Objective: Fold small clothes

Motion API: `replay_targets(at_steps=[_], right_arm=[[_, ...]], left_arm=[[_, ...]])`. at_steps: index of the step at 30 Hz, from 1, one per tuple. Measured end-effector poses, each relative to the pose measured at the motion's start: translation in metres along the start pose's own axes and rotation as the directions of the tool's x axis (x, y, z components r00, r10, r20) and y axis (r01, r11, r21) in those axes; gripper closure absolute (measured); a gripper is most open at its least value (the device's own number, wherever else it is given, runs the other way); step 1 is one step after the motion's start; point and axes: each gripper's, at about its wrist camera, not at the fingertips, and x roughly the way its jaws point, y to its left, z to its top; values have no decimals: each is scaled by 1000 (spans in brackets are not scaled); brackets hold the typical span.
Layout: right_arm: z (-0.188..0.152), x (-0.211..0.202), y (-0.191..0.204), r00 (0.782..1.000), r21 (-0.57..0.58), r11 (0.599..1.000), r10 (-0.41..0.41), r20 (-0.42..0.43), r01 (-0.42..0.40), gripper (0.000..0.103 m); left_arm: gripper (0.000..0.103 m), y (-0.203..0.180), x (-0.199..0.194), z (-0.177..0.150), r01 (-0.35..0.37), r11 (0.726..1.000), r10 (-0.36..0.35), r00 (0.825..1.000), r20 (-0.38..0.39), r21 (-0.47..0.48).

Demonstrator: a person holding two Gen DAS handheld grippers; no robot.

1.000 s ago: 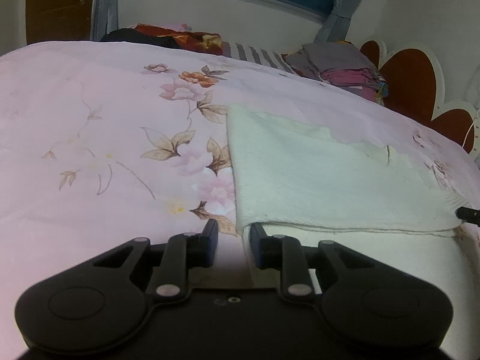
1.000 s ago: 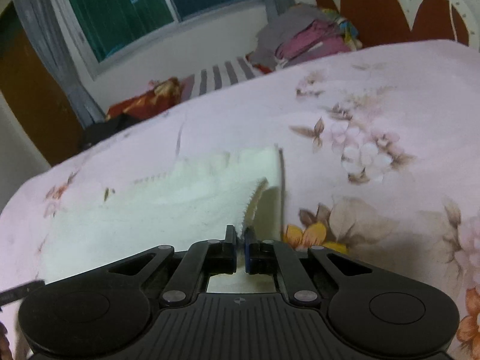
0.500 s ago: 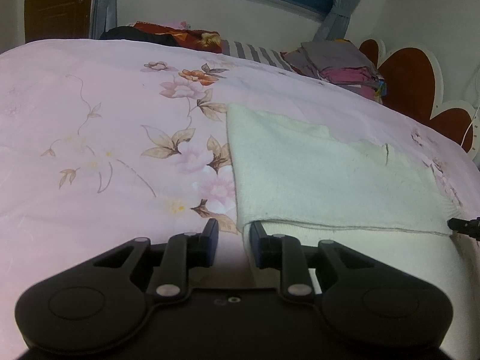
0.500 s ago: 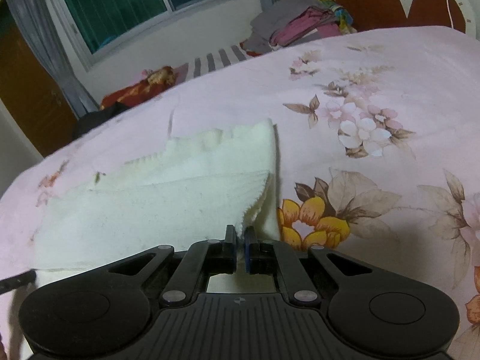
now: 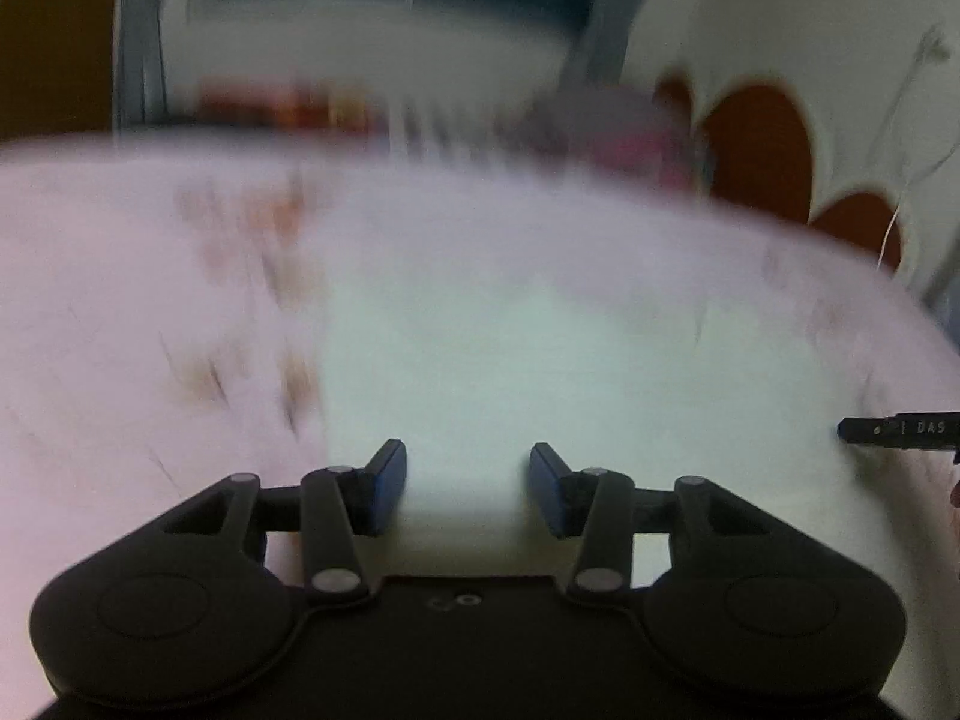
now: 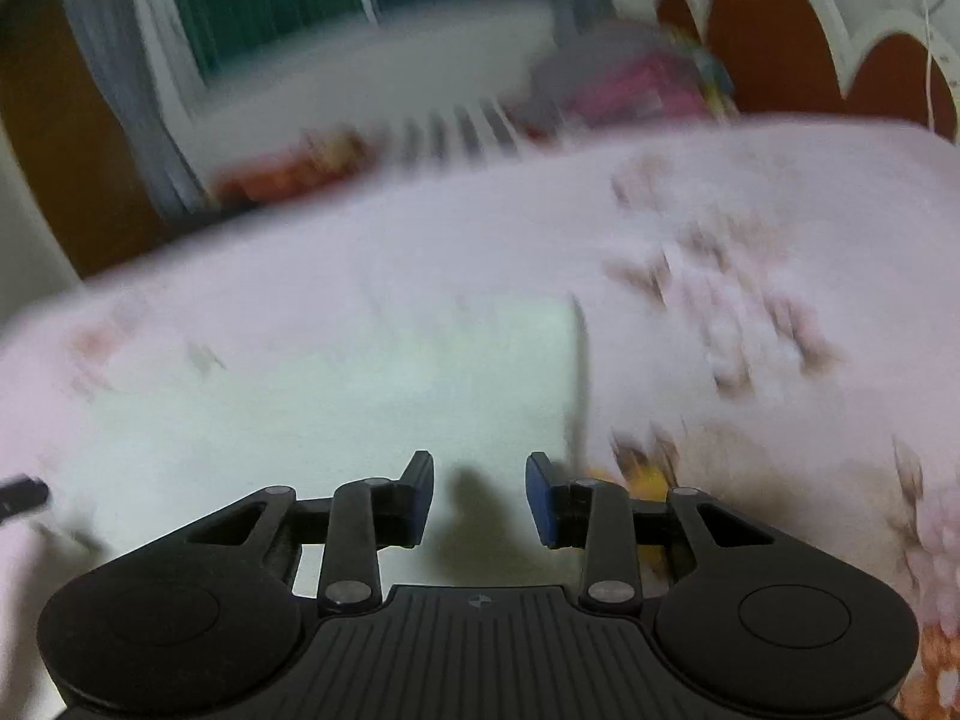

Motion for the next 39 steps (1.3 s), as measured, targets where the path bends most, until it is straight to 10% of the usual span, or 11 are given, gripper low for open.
replay_targets(at_steps=[11, 19, 24, 29, 34, 39], right_arm=[[30, 1, -1, 997, -35, 999, 1, 74, 1, 69], [43, 36, -1, 999, -86, 996, -42, -22, 40, 69], [38, 31, -20, 997, -4, 997, -79, 3, 79, 69], [41, 15, 12, 997, -48, 998, 45, 70, -42, 69], [31, 41, 41, 1000, -156, 988, 0, -26, -4, 69], [35, 26, 49, 997, -99, 994, 56, 45, -51, 69]], left_arm=[[56, 6, 14, 52, 16, 998, -20, 998, 66, 58], [51, 35, 71, 73, 107, 994, -107, 994, -13, 28], [48, 53, 51, 67, 31, 1000, -31, 998, 59, -1], [51, 59, 60, 71, 53, 998, -52, 999, 15, -46], [52, 45, 55, 67, -93, 995, 93, 996, 14, 23], [47, -15, 37, 64, -21, 988, 7, 996, 87, 154]])
